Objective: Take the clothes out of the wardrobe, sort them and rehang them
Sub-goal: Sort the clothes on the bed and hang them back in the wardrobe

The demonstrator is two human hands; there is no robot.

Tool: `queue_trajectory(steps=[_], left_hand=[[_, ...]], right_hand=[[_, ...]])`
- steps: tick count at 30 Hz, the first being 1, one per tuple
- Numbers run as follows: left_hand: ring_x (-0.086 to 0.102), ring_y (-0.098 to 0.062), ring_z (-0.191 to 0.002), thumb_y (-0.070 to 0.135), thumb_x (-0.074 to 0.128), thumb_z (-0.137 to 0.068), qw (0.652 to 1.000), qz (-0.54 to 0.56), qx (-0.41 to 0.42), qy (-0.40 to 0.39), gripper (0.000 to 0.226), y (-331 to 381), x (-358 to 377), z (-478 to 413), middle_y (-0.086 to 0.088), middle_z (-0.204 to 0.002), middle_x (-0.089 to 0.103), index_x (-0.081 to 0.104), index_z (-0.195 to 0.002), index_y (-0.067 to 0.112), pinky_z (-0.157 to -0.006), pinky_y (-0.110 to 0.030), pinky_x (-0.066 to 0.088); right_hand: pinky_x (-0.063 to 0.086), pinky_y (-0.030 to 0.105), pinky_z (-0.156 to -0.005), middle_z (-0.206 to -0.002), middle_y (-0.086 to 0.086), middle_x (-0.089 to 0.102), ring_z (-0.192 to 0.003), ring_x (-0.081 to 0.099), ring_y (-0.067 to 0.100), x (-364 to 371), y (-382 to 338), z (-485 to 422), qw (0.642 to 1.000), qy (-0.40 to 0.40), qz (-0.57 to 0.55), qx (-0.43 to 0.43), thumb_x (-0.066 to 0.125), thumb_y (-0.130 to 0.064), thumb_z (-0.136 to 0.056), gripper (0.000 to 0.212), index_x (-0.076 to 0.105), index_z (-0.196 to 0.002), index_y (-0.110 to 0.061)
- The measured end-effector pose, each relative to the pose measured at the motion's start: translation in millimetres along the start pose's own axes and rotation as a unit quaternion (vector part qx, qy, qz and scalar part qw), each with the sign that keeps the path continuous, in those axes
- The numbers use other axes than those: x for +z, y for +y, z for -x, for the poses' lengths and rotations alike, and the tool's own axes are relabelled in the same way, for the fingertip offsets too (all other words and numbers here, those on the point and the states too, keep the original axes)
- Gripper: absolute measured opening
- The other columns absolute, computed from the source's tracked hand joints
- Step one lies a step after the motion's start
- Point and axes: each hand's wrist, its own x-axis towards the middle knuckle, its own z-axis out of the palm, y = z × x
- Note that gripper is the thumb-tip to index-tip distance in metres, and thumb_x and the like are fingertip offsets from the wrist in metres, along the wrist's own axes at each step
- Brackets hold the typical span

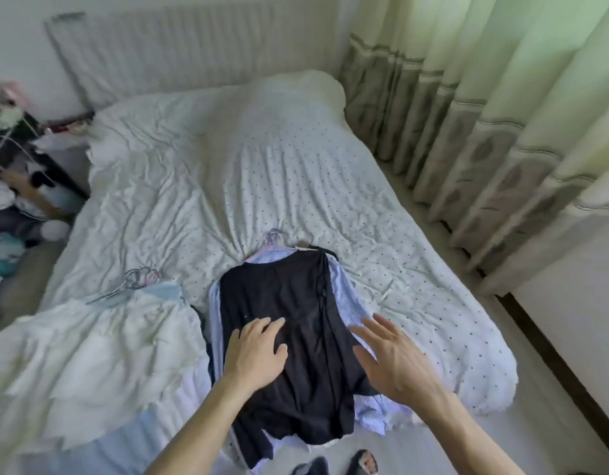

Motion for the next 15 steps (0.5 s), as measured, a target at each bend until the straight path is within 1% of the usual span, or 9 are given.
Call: queue_trajectory(steps=[4, 7, 10, 15], left_hand=[[0.031, -0.018, -0.145, 0.044, 0.043, -0.099, 0.999, -0.004, -0.047, 0.018, 0.056, -12.9, -3.0, -9.8, 0.004, -0.156, 0.037, 0.033, -0.153, 0.031, -0.116, -0.04, 0.03], [0.033, -0.017, -0.143, 0.043, 0.043, -0.099, 0.997, -0.001, -0.077, 0.015, 0.055, -24.8, -3.6, -20.2, 0.004, -0.154, 0.039, 0.036, -0.152, 0.031, -0.115, -0.04, 0.031], [0.033, -0.016, -0.143, 0.042, 0.043, -0.099, 0.995, -0.001, -0.099, -0.004, 0.054, -42.0, -2.0, -38.4, 0.006, -0.152, 0.041, 0.036, -0.151, 0.031, -0.115, -0.041, 0.031], [0.035, -0.016, -0.141, 0.039, 0.043, -0.099, 0.991, 0.008, -0.118, -0.057, 0.053, -82.3, 10.9, -94.0, 0.008, -0.148, 0.045, 0.038, -0.15, 0.03, -0.114, -0.041, 0.031]], right_hand=[[0.018, 0.032, -0.122, -0.158, -0.005, 0.037, -0.151, 0.021, 0.02, 6.5, 0.4, -38.1, 0.998, -0.033, 0.024, -0.053, 0.034, -0.044, -0.102, 0.049, 0.041, -0.149, -0.033], [0.017, 0.033, -0.122, -0.159, -0.004, 0.034, -0.151, 0.018, 0.02, 10.0, -2.0, -64.4, 0.994, -0.065, 0.036, -0.081, 0.033, -0.043, -0.103, 0.049, 0.04, -0.15, -0.031], [0.018, 0.034, -0.122, -0.16, -0.005, 0.03, -0.152, 0.014, 0.018, 16.3, -4.6, -94.7, 0.992, -0.095, 0.029, -0.083, 0.034, -0.04, -0.105, 0.047, 0.038, -0.151, -0.031], [0.019, 0.034, -0.121, -0.159, -0.008, 0.032, -0.152, 0.015, 0.018, 47.1, -9.2, -157.1, 0.987, -0.141, 0.03, -0.066, 0.034, -0.039, -0.105, 0.047, 0.037, -0.151, -0.031]])
